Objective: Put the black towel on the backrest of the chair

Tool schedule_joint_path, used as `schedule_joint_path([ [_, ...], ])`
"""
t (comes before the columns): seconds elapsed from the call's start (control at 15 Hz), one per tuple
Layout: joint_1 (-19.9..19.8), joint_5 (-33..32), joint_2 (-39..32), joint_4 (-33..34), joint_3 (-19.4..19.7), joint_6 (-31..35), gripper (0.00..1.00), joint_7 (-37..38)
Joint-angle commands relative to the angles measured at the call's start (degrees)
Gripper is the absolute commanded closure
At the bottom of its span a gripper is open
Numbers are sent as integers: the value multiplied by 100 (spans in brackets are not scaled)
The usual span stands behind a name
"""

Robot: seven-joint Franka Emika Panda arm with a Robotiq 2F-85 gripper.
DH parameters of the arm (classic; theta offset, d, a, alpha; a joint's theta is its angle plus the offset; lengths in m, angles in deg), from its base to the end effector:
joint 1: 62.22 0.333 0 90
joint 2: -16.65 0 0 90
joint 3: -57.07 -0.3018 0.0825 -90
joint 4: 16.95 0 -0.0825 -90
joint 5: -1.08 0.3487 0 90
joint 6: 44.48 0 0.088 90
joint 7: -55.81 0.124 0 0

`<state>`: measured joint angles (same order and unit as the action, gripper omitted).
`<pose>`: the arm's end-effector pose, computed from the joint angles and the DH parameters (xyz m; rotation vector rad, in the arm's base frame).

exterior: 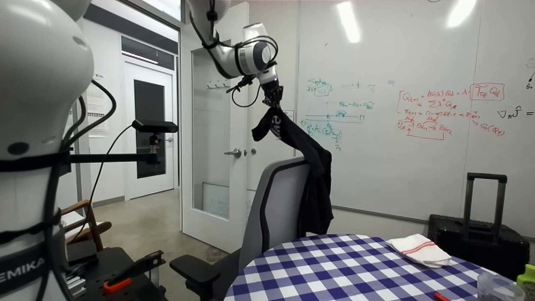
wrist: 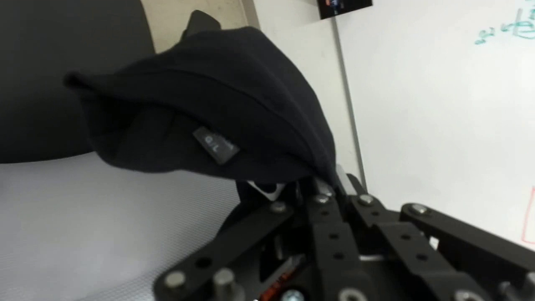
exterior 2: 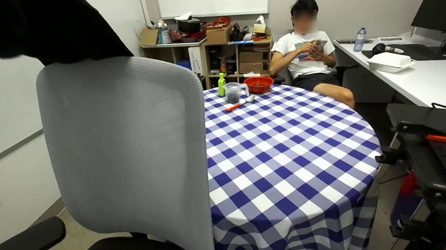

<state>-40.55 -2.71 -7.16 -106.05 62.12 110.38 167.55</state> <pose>0.6659 0.2117 0.4835 -1.7295 1.7629 -0.5061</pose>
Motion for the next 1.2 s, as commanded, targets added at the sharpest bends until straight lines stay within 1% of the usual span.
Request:
schedule_joint_path([
  [0.0,24,-234,402,-813,-308,-483,91,-267],
  [0.07,25,-287,446,-965,-384,-561,69,-342],
  [0.2,-14,-301,567,-1208,-547,-699,64,-546],
  [0.27,-40,-284,621,-1305,-611,-740,57,-649],
  [0.6,-150,-223,916,-1622,-775,-830,20,-962],
  [0.67,-209,-208,978,-1661,-792,-817,12,-1068],
  [0.8,-383,-190,1073,-1597,-766,-993,0,-1343],
  [0.93,-591,-233,1176,-1516,-705,-1255,0,-1685],
  [1.13,-1082,-192,1261,-1352,-547,-1706,0,-2330],
])
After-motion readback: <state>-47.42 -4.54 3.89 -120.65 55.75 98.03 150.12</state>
